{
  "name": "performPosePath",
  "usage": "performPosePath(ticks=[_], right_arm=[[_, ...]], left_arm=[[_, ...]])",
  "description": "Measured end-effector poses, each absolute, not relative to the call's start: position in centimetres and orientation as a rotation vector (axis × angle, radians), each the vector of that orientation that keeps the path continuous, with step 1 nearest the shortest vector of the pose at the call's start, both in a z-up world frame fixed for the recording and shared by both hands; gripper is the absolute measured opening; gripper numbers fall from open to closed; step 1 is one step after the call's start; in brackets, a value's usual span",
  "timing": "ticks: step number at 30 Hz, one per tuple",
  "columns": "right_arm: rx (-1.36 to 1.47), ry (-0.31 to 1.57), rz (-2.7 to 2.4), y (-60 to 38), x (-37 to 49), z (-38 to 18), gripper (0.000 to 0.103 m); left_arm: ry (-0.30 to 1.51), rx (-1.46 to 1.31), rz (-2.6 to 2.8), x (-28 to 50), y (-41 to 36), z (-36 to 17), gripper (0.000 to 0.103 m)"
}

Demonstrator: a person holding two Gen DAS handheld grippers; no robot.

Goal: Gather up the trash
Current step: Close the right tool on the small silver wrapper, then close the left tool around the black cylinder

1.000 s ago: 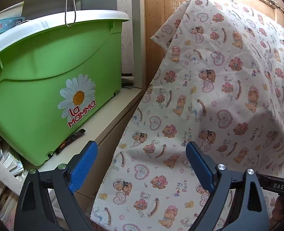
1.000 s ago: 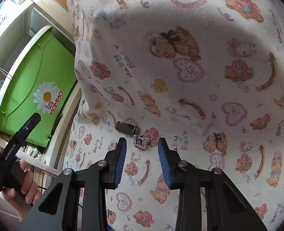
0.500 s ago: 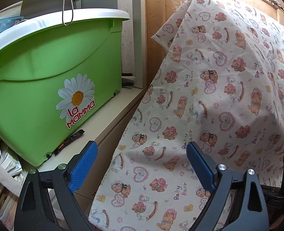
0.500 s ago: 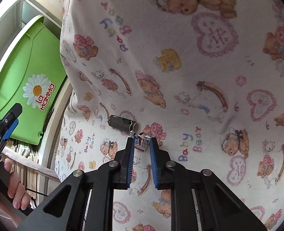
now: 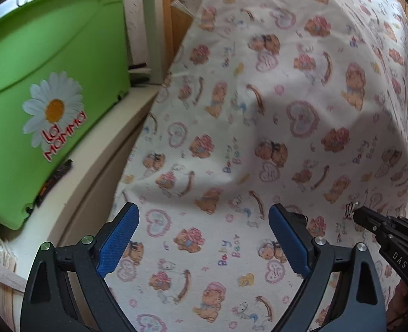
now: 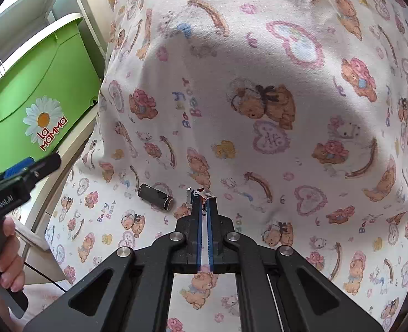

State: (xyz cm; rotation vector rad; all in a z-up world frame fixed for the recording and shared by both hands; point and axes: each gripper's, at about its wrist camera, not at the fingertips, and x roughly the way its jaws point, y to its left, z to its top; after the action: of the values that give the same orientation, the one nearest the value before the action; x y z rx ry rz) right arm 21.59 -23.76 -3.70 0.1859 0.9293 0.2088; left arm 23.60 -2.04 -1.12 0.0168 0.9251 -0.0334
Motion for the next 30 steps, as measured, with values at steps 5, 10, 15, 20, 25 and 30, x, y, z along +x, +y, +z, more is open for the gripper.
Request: performPosePath(ticks=[5, 10, 15, 20, 25, 30], right_arm=[[0.15, 0.925, 0.179, -24.2, 21.8, -3.7, 0.004], [0.149, 0.93, 0.185, -24.4, 21.8, -3.7, 0.004], [0.128, 0.929, 0.175, -25.3, 21.6, -3.7, 0.004], [0.107, 0.928, 0.157, -26.0, 21.6, -3.8, 0.004], [0.088, 0.926, 0.143, -26.4, 21.4, -3.8, 0.004], [0.086, 0.926, 0.142, -26.7, 21.1, -3.8, 0.004]], left_arm=[[1.014, 0.034, -0.148, 24.6, -4.7, -4.0, 0.076], [1.057, 0.009, -0.26, 24.9, -6.7, -5.4, 0.073], [1.074, 0.05, -0.292, 25.0, -8.7, -6.5, 0.073], [1.041, 0.115, -0.265, 25.1, -10.5, -7.0, 0.073], [1.039, 0.127, -0.261, 25.7, -11.7, -6.9, 0.066], [1.058, 0.133, -0.254, 26.4, -12.2, -7.5, 0.052]])
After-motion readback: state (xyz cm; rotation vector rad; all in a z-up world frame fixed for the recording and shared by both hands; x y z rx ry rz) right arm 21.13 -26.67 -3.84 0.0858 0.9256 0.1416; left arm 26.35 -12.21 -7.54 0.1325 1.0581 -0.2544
